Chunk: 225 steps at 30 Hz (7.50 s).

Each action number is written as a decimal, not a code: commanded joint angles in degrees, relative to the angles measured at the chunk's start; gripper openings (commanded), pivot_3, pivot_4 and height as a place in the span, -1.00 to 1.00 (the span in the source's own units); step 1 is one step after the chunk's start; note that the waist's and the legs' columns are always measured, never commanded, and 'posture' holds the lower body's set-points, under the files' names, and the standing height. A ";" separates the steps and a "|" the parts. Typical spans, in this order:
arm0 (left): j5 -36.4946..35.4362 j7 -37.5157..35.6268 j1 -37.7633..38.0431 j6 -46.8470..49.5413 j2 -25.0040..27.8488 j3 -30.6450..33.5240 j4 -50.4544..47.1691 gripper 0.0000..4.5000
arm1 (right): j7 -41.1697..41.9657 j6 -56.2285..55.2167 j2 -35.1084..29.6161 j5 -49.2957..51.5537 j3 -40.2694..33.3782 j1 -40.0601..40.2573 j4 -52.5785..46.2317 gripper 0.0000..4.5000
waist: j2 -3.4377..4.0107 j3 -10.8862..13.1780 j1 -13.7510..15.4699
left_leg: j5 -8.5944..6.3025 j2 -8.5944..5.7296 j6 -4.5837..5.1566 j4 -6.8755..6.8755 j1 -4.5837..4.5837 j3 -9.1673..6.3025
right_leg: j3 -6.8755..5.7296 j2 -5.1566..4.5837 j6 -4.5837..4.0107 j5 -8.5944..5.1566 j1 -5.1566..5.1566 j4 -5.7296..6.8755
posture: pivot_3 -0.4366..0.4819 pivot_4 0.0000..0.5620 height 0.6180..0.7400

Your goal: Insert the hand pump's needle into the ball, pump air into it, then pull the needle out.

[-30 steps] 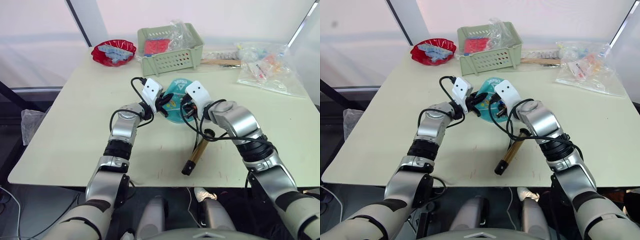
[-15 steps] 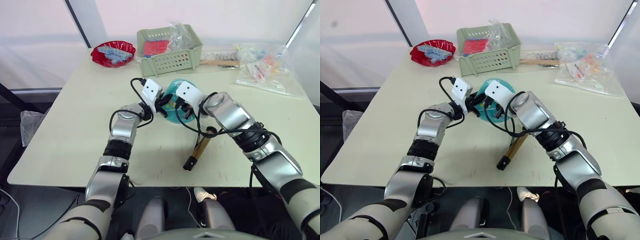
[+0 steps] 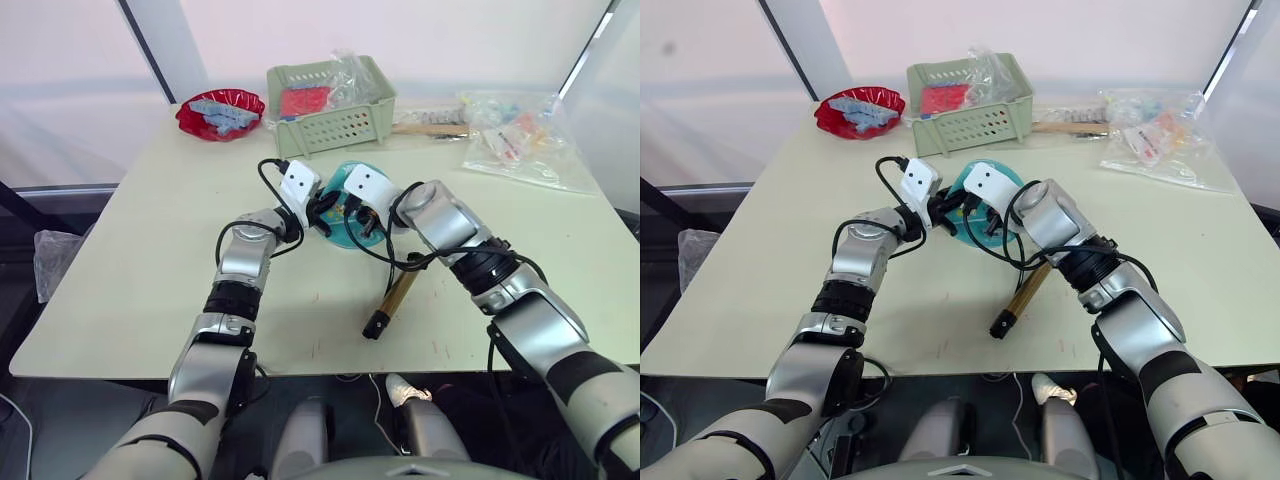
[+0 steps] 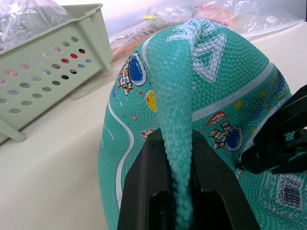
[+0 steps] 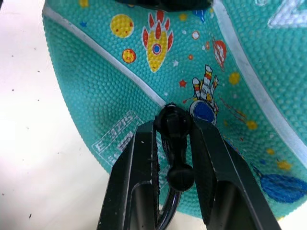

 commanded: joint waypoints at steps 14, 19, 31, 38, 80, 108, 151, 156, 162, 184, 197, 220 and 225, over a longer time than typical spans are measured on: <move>0.50 -1.96 1.63 0.82 -1.50 -3.41 1.51 -1.00 | 1.78 -4.78 4.68 -5.09 0.51 3.07 16.31 -0.82 | -0.13 -0.93 -0.47 | -0.01 0.05 -0.01 -0.27 0.53 0.07 | 0.01 -0.01 -0.40 -0.26 0.27 -0.01 | -0.05 -0.47 0.94; 0.52 -1.97 1.72 0.74 -1.44 -3.41 1.65 -1.00 | 4.41 -3.42 3.49 -6.34 1.05 3.73 14.65 -0.82 | -0.13 -0.94 -0.41 | -0.01 0.05 -0.01 -0.29 0.53 0.07 | 0.01 -0.02 -0.41 -0.27 0.26 -0.01 | -0.05 -0.47 0.94; 0.68 -2.10 1.31 0.25 -1.52 -3.47 2.77 -1.00 | 4.47 -3.24 2.46 -9.22 0.16 4.42 15.10 -0.82 | -0.11 -0.96 -0.04 | -0.02 0.04 -0.01 -0.31 0.52 0.04 | 0.00 -0.04 -0.42 -0.28 0.25 -0.02 | -0.05 -0.47 0.94; 0.62 -2.11 1.51 0.21 -1.25 -3.32 2.65 -1.00 | 2.94 -4.63 4.05 -9.50 -0.50 3.60 18.39 -0.82 | -0.11 -0.97 -0.07 | -0.02 0.05 -0.01 -0.33 0.55 -0.06 | 0.00 -0.06 -0.43 -0.29 0.25 -0.03 | -0.05 -0.47 0.94; 0.39 -1.94 1.63 -0.34 -1.18 -3.48 3.87 -1.00 | 6.49 10.32 -8.84 -3.81 -5.98 10.28 -19.90 0.58 | 0.76 -0.53 1.88 | 0.04 -0.89 -0.05 -0.98 -1.16 -1.19 | -1.26 -0.91 0.10 -0.48 -0.49 -0.91 | -0.05 -0.47 0.94; 0.40 -2.94 1.03 -0.57 -0.71 -4.38 4.49 -1.00 | 5.32 -4.95 -18.10 19.21 -35.81 42.57 -55.36 0.97 | 0.71 -0.27 1.70 | 0.14 -0.89 -0.19 -0.96 -1.11 -1.49 | -1.48 -0.85 0.15 -0.52 -0.30 -0.89 | -0.05 -0.47 0.94; -0.94 -9.61 -5.12 -5.56 0.74 -3.57 11.85 -0.82 | 25.53 -31.87 -27.66 44.66 -59.77 68.85 -43.20 0.99 | 0.42 -0.09 1.72 | 0.19 -0.86 -0.25 -0.87 -0.26 -1.42 | -1.39 -0.83 0.18 -0.56 0.61 -0.87 | -0.05 -0.47 0.94; -2.90 -10.76 -3.91 -4.14 1.43 -2.69 5.94 0.13 | 26.25 -32.93 -28.15 45.24 -59.27 67.95 -42.12 1.00 | 0.41 0.25 1.69 | 0.19 -0.86 -0.25 -0.88 -0.27 -1.40 | -1.36 -0.83 0.18 -0.56 0.60 -0.87 | -0.05 -0.47 0.94; -5.13 -11.17 -2.93 -3.15 1.49 -1.22 0.29 0.98 | 27.52 -35.90 -27.19 46.03 -59.28 66.91 -40.54 1.00 | 0.30 0.75 1.69 | 0.19 -0.86 -0.26 -0.88 -0.31 -1.41 | -1.36 -0.83 0.18 -0.55 0.56 -0.87 | -0.05 -0.47 0.94; -20.47 -18.26 12.65 5.62 11.33 6.26 -27.24 0.98 | 30.67 -49.35 -23.07 41.16 -55.84 69.50 -32.15 1.00 | 0.33 1.13 1.54 | 0.19 -0.83 -0.26 -0.88 -0.30 -1.21 | -1.16 -0.82 0.17 -0.54 0.42 -0.71 | -0.05 -0.47 0.94; -25.17 -26.25 36.57 1.34 21.72 15.40 -29.80 0.98 | 34.71 -59.91 -24.42 36.44 -55.37 70.15 -22.97 1.00 | 0.34 1.15 1.13 | 0.19 -0.77 -0.26 -0.67 -0.08 -0.85 | -0.65 -0.79 -0.03 -0.66 0.14 -0.06 | -0.05 -0.47 0.94; -23.53 -20.20 47.44 7.46 24.83 10.10 -47.92 0.98 | 46.76 -57.77 -28.38 46.68 -59.18 75.52 -22.96 1.00 | 0.39 1.19 1.77 | 0.17 -0.51 -0.26 -0.26 -0.12 -0.88 | -0.52 -0.78 -0.13 -0.71 0.15 0.00 | -0.05 -0.47 0.94; -21.41 -14.02 43.00 14.54 22.34 2.87 -53.53 0.98 | 46.34 -54.99 -28.46 49.02 -59.32 76.86 -28.74 1.00 | 0.45 1.21 1.56 | 0.17 -0.59 -0.26 -0.24 -0.11 -0.87 | -0.48 -0.72 -0.12 -0.71 0.15 0.04 | -0.05 -0.47 0.94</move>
